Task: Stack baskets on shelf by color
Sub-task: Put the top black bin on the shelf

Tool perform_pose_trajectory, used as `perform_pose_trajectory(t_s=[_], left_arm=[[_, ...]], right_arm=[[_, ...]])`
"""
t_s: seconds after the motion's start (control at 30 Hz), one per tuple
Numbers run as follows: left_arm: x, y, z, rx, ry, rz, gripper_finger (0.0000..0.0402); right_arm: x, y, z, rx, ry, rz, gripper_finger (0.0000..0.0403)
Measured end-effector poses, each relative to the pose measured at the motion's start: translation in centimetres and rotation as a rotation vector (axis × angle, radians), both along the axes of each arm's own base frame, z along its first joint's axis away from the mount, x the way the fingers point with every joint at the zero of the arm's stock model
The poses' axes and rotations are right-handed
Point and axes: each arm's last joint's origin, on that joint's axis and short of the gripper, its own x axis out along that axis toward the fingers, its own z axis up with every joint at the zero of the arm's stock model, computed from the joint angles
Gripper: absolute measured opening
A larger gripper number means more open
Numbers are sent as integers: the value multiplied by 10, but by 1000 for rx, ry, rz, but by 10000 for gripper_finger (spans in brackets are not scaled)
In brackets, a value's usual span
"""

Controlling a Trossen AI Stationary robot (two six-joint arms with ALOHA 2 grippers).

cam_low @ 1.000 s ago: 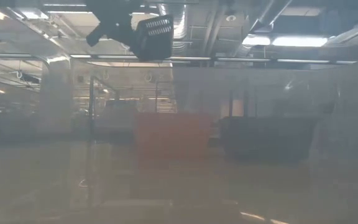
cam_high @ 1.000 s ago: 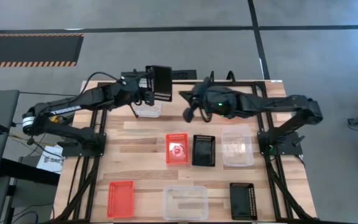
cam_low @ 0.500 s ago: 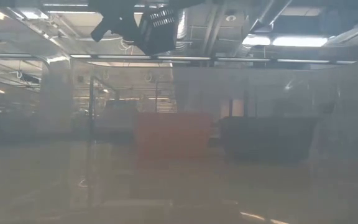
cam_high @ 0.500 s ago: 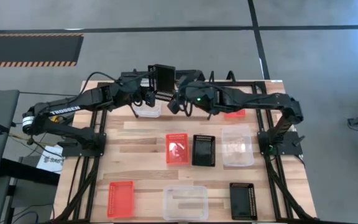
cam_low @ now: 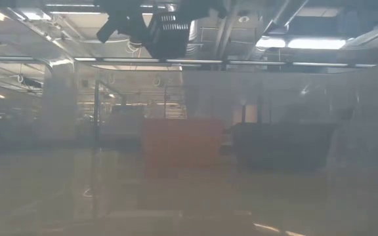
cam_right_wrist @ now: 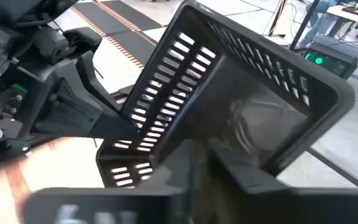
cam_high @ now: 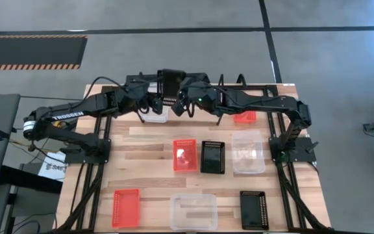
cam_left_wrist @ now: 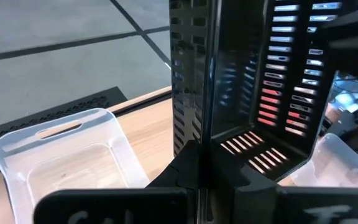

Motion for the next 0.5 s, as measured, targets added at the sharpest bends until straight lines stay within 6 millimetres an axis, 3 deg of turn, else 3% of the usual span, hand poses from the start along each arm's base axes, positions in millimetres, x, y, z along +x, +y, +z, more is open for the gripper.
perform_pose_trajectory(t_s=[0.1, 0.33, 0.5], left_arm=[[0, -1, 0, 14, 5, -11, 0], [1, -1, 1, 14, 3, -12, 0], [1, -1, 1, 15, -3, -11, 0]], right_arm=[[1, 4, 0, 1, -1, 14, 13], [-8, 30, 27, -74, 9, 82, 74], [-18, 45, 50, -124, 15, 71, 87]])
